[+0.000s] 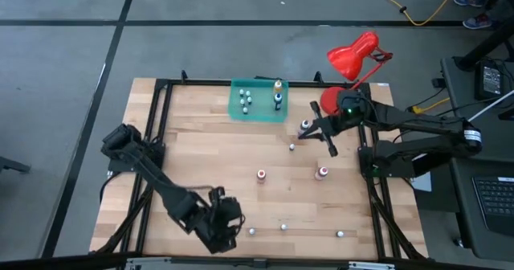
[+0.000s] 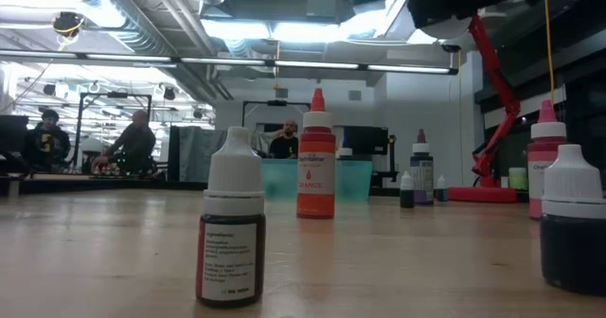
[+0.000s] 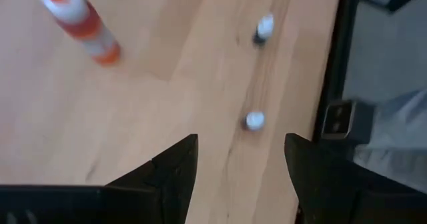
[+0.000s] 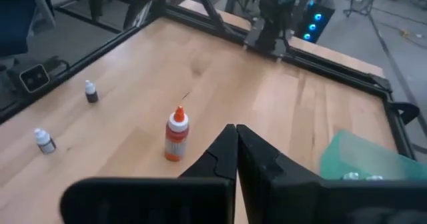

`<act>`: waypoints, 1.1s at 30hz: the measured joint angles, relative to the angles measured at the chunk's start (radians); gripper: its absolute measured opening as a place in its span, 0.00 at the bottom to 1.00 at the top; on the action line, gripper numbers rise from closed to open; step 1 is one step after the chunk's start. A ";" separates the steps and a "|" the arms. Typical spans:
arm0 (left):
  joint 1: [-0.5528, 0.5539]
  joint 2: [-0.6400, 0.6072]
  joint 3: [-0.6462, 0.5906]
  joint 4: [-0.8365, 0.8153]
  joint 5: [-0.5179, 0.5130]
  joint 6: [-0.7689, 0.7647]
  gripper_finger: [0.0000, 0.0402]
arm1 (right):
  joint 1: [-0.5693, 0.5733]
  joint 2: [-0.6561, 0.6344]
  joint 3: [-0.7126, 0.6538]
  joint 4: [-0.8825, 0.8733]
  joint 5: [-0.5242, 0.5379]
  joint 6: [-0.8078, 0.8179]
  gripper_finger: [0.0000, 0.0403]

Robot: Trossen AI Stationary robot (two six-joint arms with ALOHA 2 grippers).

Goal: Pick & Place food coloring
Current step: Put the red food coloring bottle into the bin

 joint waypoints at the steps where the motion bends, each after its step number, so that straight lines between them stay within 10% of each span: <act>1: -0.009 0.018 -0.002 0.002 0.010 -0.002 0.54 | 0.023 -0.009 0.000 0.000 0.025 0.018 0.03; 10: -0.024 0.172 -0.002 0.167 0.104 0.075 0.55 | 0.210 -0.091 0.000 0.002 0.281 0.111 0.03; 33: 0.084 0.300 0.000 0.304 0.209 0.240 0.56 | 0.404 -0.087 0.000 -0.023 0.340 0.210 0.03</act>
